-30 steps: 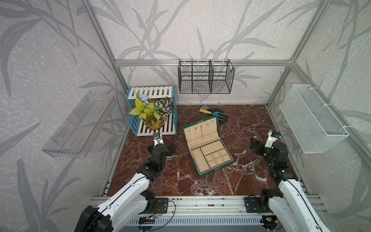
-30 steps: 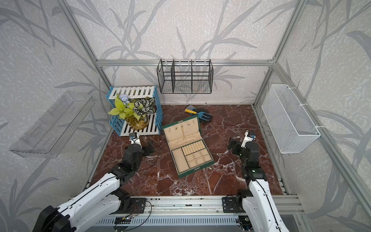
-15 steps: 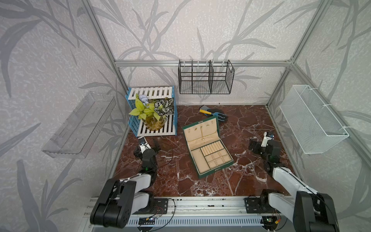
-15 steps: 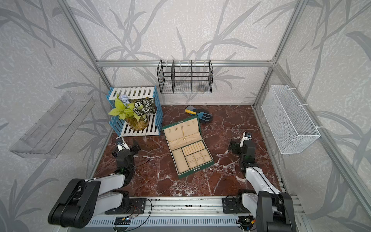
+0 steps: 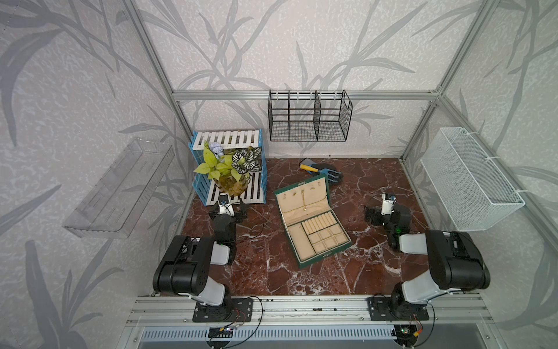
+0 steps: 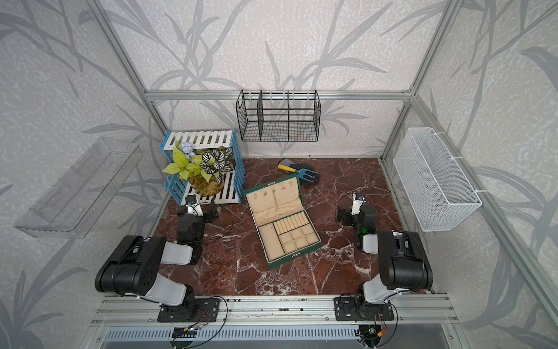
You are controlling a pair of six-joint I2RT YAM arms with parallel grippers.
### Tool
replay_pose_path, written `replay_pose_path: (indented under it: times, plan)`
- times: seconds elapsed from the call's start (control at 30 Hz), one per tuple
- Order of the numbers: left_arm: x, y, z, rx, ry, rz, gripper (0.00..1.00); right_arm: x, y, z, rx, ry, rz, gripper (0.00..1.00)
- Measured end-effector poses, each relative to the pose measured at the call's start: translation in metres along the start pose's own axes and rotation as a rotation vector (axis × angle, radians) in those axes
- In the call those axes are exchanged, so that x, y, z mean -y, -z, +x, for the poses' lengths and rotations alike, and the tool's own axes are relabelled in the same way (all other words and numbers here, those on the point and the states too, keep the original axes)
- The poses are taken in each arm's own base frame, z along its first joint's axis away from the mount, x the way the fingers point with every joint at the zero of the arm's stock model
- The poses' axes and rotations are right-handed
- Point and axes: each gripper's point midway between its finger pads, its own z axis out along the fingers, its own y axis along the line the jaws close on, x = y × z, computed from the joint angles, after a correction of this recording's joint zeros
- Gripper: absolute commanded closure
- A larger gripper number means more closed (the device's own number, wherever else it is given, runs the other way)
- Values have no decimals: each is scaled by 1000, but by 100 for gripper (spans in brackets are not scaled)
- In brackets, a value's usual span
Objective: Put jewelry chain into jewelry box
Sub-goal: Reset both arms
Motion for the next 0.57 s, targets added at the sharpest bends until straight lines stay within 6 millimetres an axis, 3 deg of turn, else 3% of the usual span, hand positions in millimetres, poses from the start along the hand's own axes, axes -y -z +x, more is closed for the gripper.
replay_pose_path:
  times: [0.57]
  plan:
    - [2, 0, 1, -3, -1, 11, 0, -2, -1, -8, 21, 24, -1, 1]
